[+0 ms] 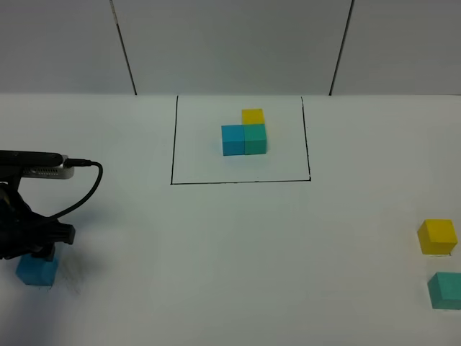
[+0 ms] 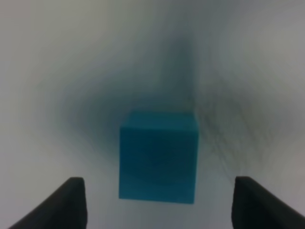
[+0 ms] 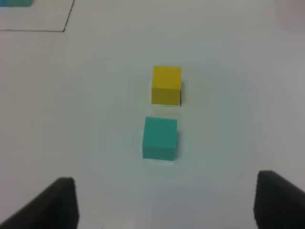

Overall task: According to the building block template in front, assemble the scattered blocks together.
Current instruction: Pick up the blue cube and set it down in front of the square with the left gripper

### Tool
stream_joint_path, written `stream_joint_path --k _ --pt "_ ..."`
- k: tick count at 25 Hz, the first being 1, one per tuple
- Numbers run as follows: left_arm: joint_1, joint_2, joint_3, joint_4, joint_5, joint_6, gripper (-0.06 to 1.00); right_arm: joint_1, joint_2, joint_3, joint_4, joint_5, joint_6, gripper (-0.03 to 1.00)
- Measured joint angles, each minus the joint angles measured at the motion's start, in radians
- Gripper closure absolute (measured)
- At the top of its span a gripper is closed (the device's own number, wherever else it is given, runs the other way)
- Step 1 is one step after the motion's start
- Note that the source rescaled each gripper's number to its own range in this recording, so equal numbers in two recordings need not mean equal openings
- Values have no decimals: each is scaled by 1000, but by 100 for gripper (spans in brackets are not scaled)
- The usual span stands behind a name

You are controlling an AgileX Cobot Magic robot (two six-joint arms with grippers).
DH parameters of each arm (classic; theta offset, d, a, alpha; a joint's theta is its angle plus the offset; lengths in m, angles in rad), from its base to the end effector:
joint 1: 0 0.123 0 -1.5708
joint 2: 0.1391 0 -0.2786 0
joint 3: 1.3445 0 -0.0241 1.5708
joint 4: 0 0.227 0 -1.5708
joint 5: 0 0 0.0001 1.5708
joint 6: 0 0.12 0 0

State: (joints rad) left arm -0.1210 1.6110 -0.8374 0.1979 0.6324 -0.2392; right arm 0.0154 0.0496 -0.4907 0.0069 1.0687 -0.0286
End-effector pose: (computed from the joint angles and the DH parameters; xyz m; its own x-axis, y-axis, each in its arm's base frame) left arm 0.2710 -0.0189 0.1567 -0.9631 0.0383 -0.2664 0.0143 0.9957 0.0916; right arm 0.0131 0.0009 0.2487 -0.5137 -0.0332 -0.8573 -0.0336 0.9993 -0.0186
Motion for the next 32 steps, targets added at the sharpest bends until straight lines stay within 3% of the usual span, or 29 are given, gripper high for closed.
stream_joint_path --k 17,32 --pt "0 138 1 69 -105 -66 47 0 0 0 0 0 0 40" --pt "0 167 1 67 -105 -70 47 0 0 0 0 0 -1 40"
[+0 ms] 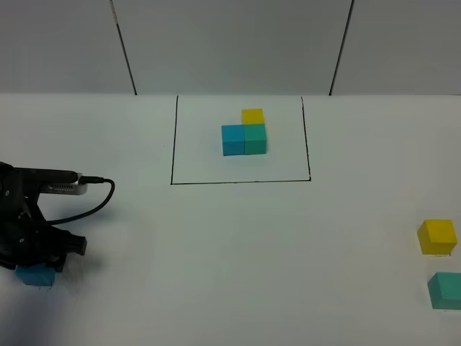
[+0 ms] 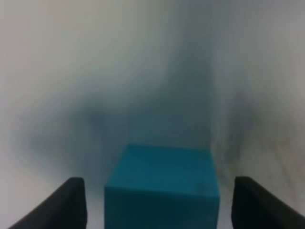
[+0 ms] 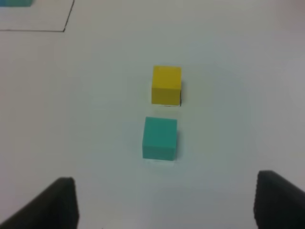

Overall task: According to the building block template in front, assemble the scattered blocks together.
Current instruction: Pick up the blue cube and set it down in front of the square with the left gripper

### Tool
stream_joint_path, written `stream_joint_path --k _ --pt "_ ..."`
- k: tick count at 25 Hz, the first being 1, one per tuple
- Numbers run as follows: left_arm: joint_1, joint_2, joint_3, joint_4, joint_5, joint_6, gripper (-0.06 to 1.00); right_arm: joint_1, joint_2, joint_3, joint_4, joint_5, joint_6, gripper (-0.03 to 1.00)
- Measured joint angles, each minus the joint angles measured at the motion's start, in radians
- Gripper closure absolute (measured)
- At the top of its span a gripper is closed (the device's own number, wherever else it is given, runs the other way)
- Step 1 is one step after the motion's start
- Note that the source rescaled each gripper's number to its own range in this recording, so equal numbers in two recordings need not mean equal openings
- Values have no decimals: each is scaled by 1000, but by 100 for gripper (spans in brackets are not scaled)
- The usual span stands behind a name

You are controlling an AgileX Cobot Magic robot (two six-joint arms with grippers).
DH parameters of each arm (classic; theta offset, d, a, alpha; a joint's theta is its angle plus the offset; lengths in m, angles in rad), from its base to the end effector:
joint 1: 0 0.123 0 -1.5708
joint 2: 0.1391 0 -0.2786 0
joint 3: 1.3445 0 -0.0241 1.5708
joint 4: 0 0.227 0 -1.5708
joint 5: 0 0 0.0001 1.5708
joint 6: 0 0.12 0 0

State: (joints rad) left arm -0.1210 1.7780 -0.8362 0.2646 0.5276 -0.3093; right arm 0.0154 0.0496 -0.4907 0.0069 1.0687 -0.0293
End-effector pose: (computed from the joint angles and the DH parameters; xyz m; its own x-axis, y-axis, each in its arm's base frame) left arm 0.2856 -0.0188 0.1131 -0.9765 0.0396 -0.2120 0.0159 0.9935 0.1125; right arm 0.0131 0.0009 0.2487 -0.5137 -0.0339 -0.8573 -0.0339 0.9992 -0.0192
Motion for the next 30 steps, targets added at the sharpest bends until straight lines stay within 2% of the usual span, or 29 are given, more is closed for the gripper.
stream_joint_path --k 4,6,8,10,13,16,19,22,26,30 --pt "0 26 1 -7 1 -1 47 0 0 0 0 0 0 40" --pt "0 31 1 -7 1 -1 52 0 0 0 0 0 0 40" --pt "0 31 1 -7 1 -1 68 0 0 0 0 0 0 40" --pt "0 31 1 -7 1 -1 94 0 0 0 0 0 1 40" --pt "0 31 1 8 0 13 94 0 0 0 0 0 1 40" --pt "-6 30 -5 41 11 72 94 0 0 0 0 0 1 40" --pt "-54 12 -22 41 20 245 94 0 0 0 0 0 1 40" --pt "-155 1 -42 -19 26 553 94 0 0 0 0 0 0 40" --pt "-298 4 -80 -205 39 938 94 0 0 0 0 0 0 40" --pt "-413 26 -182 -417 32 1186 94 0 0 0 0 0 0 40"
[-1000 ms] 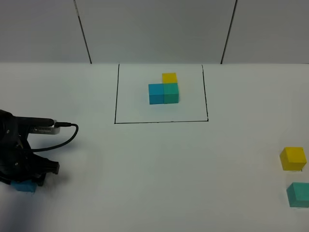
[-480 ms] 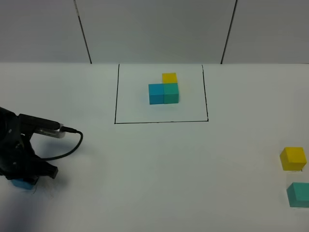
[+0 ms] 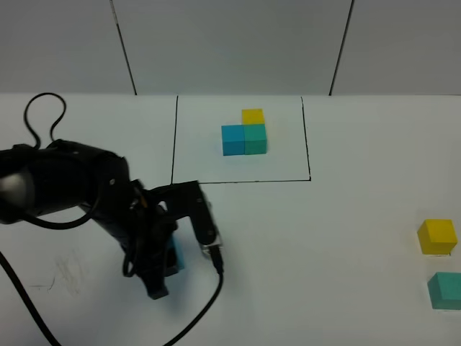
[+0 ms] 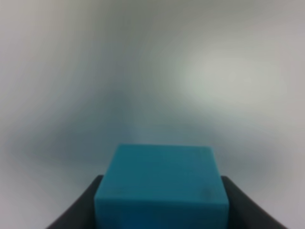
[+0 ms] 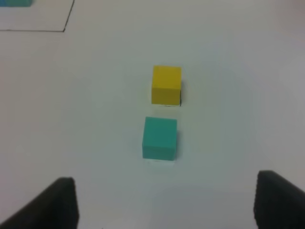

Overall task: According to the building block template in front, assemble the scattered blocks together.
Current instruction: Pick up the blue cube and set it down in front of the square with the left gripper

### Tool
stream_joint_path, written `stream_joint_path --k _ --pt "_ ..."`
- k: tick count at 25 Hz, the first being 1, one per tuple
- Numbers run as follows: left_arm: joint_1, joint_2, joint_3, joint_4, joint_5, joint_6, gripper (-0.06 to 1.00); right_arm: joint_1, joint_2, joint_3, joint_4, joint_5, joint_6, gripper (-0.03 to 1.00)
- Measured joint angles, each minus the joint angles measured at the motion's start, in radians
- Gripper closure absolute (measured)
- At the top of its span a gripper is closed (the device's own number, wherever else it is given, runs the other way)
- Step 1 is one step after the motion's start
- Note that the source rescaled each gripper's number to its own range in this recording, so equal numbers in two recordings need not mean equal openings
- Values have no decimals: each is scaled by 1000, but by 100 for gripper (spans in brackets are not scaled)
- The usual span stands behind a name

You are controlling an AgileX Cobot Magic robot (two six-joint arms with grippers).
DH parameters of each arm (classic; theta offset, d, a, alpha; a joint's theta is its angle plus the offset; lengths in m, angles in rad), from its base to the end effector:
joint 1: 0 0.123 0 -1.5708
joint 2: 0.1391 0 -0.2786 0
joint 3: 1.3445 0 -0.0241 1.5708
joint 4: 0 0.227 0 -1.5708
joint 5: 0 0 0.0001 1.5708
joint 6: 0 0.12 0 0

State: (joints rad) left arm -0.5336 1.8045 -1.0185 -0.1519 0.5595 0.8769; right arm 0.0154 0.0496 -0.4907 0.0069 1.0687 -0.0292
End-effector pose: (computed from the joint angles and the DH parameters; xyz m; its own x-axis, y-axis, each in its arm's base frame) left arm 0.2775 -0.1752 0.1412 -0.2401 0.9292 -0.2809 0.9438 0.2912 0.1565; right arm 0.0131 0.0009 0.2487 -0.5137 -0.0338 -0.8573 -0.0339 0.9992 -0.0191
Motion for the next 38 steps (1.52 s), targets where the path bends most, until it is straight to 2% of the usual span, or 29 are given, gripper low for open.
stream_joint_path --k 2,5,9,13,16,38 --pt "-54 25 -67 -56 7 85 94 0 0 0 0 0 0 40" --pt "-107 95 -195 -66 84 111 94 0 0 0 0 0 0 40" --pt "-155 225 -376 25 232 51 94 0 0 0 0 0 1 40" --pt "-202 309 -483 141 302 4 94 0 0 0 0 0 1 40" --pt "-223 345 -497 177 307 -17 94 0 0 0 0 0 1 40" --pt "-224 412 -504 176 288 -37 94 0 0 0 0 0 1 40"
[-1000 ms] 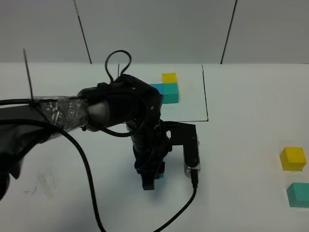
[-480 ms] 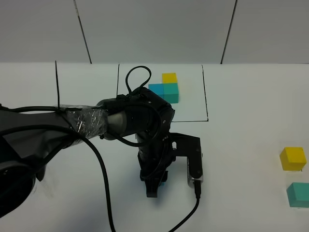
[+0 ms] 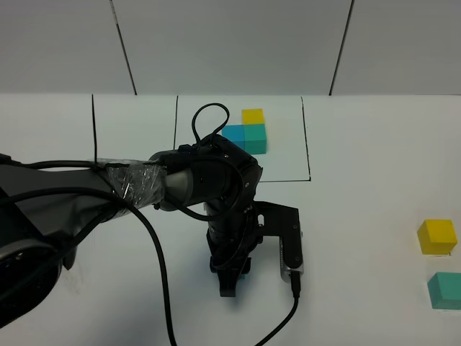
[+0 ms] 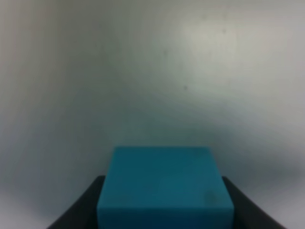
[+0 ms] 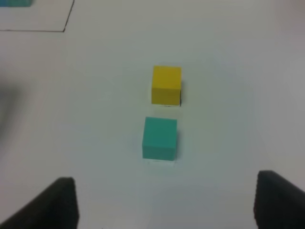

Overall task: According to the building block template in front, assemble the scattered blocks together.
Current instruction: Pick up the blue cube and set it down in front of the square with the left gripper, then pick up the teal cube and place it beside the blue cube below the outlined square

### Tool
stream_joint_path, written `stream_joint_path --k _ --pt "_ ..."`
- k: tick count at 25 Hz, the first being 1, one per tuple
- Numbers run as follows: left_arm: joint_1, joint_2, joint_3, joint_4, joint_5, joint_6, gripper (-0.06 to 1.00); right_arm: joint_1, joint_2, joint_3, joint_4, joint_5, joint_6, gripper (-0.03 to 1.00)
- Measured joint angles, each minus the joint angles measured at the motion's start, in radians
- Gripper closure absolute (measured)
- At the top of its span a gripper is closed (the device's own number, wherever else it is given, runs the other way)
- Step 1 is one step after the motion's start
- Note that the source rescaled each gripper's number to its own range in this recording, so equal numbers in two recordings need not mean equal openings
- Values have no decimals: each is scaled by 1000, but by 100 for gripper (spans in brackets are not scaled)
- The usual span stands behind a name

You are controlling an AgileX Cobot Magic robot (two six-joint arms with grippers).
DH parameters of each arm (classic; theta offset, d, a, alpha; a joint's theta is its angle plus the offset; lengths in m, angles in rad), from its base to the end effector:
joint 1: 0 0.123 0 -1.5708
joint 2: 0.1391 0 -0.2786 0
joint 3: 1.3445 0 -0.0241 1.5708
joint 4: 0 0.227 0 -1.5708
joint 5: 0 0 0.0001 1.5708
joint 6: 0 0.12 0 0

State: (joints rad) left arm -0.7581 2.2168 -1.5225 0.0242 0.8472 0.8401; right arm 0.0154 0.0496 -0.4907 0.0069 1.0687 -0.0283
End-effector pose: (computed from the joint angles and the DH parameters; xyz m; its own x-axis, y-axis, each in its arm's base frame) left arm 0.2999 -0.2810 0.0912 0.0454 0.9970 -0.0627 0.9943 -0.0390 0.0997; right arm 0.0131 0.0009 0.2487 -0.5137 -0.0329 -0.8573 -0.0334 0.9993 -0.0183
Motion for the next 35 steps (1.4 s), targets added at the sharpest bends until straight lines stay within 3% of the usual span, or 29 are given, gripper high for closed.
stream_joint_path --k 5,6,7,12,15,17,20,22,25,30,35 --pt "0 3 -6 -2 15 -8 94 0 0 0 0 0 0 40" --pt "0 3 -6 -4 23 -14 90 0 0 0 0 0 0 40" --pt "0 3 -6 -5 38 -19 82 0 0 0 0 0 0 40" --pt "0 -33 -4 -8 53 -39 14 0 0 0 0 0 0 40" --pt "0 -100 -4 4 57 -59 -3 0 0 0 0 0 0 40" --pt "0 -160 -4 57 72 -111 -6 0 0 0 0 0 0 40" --pt "20 -254 -4 206 96 -310 -6 0 0 0 0 0 -1 40" --pt "77 -321 -4 292 115 -469 -6 0 0 0 0 0 -1 40" --pt "215 -436 -4 324 163 -600 -6 0 0 0 0 0 -1 40" --pt "472 -635 -2 267 288 -662 -6 0 0 0 0 0 0 40" --pt "662 -912 34 234 346 -592 -6 0 0 0 0 0 0 40"
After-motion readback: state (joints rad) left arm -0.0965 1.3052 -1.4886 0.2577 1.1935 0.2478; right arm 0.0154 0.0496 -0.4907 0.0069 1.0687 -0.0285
